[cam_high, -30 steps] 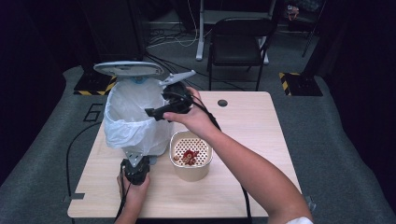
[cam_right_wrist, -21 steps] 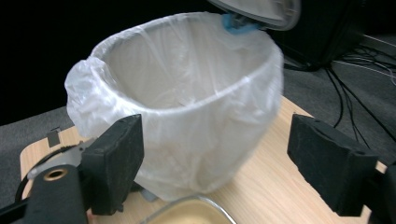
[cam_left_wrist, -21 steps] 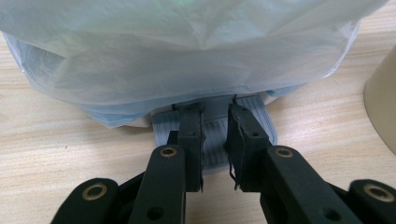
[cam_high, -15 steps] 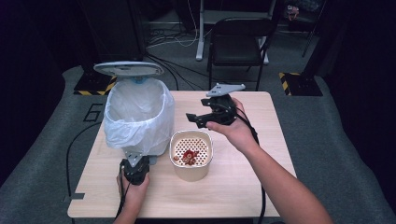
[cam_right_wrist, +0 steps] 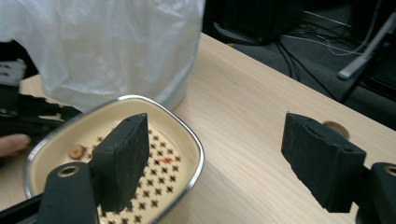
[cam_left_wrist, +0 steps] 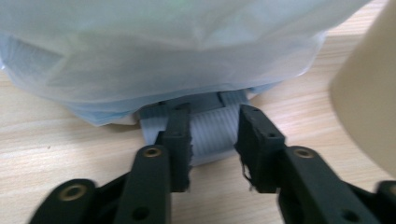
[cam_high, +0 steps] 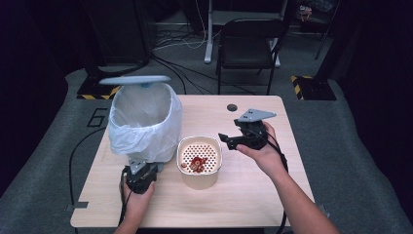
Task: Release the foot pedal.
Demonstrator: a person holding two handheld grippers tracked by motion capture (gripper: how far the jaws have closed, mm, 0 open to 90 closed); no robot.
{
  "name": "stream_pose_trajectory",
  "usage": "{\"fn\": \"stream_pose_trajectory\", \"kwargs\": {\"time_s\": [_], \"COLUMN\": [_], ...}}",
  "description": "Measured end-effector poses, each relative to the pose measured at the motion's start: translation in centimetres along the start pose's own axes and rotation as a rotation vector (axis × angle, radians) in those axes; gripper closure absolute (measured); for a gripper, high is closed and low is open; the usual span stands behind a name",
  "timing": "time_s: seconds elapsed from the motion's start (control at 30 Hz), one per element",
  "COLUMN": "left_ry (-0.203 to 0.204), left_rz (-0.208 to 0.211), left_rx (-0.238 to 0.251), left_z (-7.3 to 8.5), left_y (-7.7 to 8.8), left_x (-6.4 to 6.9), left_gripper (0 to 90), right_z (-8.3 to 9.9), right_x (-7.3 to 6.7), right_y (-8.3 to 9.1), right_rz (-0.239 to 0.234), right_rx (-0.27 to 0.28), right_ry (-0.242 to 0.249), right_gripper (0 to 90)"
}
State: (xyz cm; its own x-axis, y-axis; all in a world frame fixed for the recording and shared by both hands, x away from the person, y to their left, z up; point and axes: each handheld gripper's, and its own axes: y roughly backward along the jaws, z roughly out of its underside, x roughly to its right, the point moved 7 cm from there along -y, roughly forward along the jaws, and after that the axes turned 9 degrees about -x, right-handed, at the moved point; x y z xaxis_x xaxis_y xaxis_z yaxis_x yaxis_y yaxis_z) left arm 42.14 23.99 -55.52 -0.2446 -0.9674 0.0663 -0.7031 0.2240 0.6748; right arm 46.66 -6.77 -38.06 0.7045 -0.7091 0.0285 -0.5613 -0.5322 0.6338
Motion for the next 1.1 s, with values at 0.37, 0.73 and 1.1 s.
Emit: {"fn": "stream_pose_trajectory", "kwargs": {"time_s": [0.37, 0.73, 1.1], "left_ry": [0.008, 0.031, 0.085], "left_rz": [0.07, 0.045, 0.007], "left_rx": [-0.026, -0.003, -0.026], "left_z": [-1.2, -0.8, 0.5], "left_y": [2.3, 4.9, 4.9], "left_x": [-0.8, -3.5, -7.0], "left_gripper": [48.2, 44.9, 43.4], "right_z": [5.6, 9.5, 13.7], "right_x": [2.7, 4.4, 5.4], "right_y": [0.1, 0.3, -0.8], "right_rz": [0.077, 0.125, 0.183], "right_rx": [-0.032, -0.029, -0.055], "right_ry": [-0.09, -0.166, -0.218], "right_gripper": [23.5, 24.2, 24.2]}}
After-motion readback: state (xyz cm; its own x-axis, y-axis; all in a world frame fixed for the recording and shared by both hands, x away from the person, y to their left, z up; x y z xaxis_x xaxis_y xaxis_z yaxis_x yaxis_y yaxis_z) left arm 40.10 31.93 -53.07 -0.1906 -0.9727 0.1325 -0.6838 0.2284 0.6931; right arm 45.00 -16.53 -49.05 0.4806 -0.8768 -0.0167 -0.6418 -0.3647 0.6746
